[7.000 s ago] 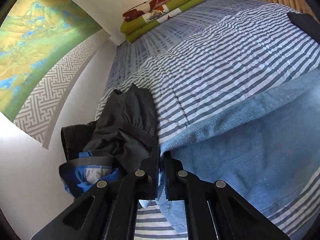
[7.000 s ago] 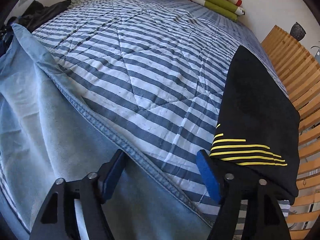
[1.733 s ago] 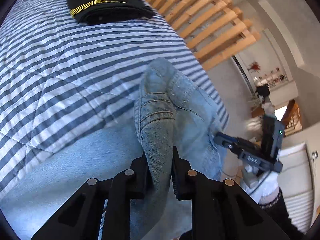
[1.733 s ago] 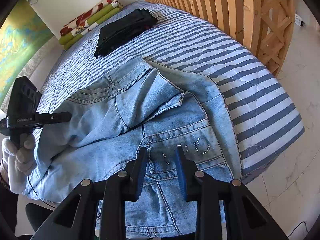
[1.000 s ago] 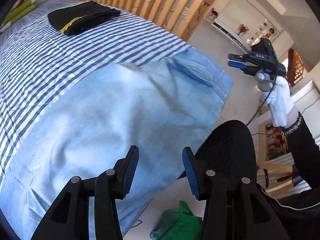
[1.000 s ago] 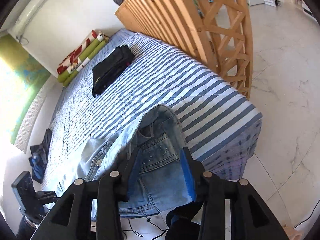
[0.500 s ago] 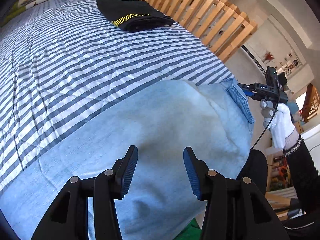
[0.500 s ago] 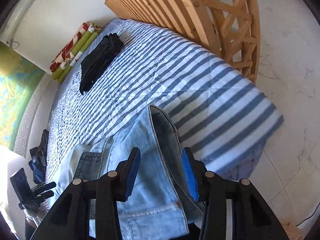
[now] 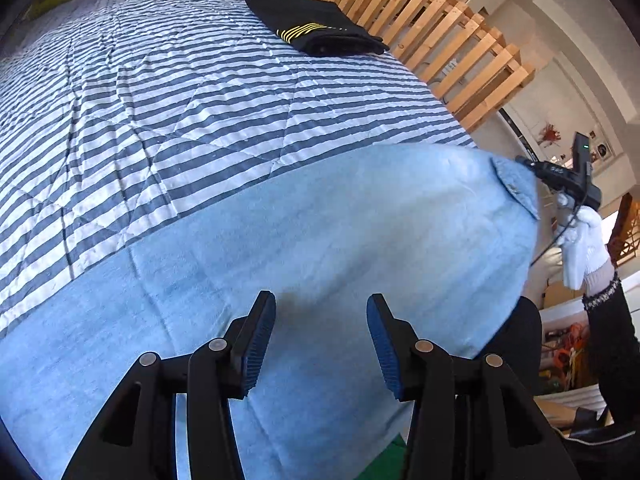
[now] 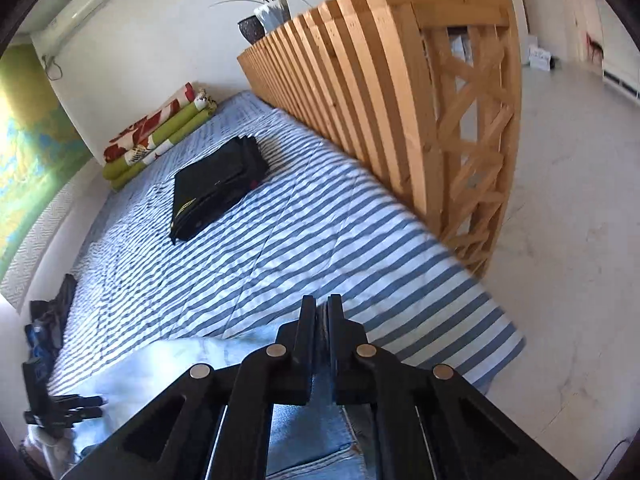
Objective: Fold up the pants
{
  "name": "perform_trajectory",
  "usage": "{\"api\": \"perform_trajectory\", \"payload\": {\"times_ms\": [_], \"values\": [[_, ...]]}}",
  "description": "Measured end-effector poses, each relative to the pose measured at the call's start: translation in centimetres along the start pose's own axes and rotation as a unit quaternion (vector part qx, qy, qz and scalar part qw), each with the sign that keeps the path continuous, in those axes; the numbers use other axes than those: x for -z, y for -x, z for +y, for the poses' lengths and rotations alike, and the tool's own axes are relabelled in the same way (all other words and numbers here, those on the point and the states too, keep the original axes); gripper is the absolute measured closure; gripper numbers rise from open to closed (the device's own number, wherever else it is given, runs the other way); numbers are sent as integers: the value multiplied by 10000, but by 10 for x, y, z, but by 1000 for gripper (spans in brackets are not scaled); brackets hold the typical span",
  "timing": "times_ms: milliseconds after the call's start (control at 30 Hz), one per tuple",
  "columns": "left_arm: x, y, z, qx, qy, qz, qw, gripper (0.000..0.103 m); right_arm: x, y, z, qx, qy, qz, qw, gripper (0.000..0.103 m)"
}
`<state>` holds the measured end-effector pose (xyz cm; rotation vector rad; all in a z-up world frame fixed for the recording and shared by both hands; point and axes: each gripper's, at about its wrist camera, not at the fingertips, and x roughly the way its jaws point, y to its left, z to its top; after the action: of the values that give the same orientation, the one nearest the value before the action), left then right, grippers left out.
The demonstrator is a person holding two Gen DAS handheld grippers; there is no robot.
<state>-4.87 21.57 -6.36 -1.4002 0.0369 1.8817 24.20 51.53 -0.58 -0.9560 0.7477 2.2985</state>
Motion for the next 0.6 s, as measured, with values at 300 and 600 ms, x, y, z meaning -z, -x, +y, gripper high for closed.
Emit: {"api": "perform_trajectory", "payload": {"times_ms": [300,600], "values": [[92,49,2,-586,-493,305,9966,49,14,16,31,521,488,114,9974,84],[126,35,4,-941,-795,437,9914,50,138,24,183,-1421,2664,1495,9416,77]]}}
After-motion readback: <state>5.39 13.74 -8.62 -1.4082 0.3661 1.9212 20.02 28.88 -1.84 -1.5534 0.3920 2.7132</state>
